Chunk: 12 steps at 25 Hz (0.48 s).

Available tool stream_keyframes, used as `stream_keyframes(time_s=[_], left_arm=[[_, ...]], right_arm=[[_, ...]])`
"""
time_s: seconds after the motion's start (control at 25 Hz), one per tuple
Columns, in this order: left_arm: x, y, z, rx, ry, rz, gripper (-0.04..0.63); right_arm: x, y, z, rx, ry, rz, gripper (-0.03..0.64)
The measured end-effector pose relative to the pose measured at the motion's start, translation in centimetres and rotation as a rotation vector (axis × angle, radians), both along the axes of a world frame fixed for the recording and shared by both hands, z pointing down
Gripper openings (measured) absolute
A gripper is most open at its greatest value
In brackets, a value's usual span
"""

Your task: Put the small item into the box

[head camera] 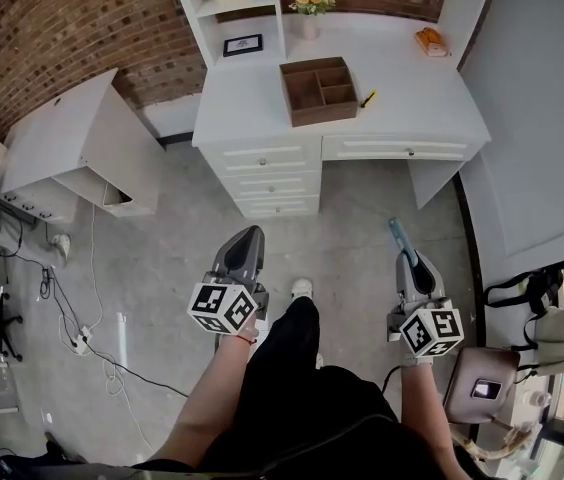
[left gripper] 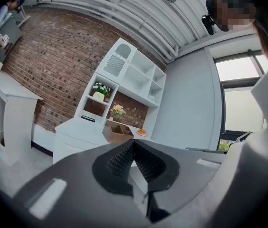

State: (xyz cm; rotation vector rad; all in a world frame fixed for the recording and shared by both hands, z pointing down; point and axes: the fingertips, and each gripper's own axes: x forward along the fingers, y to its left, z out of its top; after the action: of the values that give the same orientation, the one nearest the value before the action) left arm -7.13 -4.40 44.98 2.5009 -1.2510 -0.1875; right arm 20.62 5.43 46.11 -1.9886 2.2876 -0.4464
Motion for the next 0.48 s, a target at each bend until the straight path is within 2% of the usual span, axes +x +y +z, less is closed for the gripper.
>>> stream_keyframes(time_s=[0.48], left_arm=[[0.9, -10.0, -0.4, -0.010, -0.015, 0.011, 0.000]], right_arm=[[0.2, -10.1, -0.1, -0.017, -0.008, -0.013, 0.063]])
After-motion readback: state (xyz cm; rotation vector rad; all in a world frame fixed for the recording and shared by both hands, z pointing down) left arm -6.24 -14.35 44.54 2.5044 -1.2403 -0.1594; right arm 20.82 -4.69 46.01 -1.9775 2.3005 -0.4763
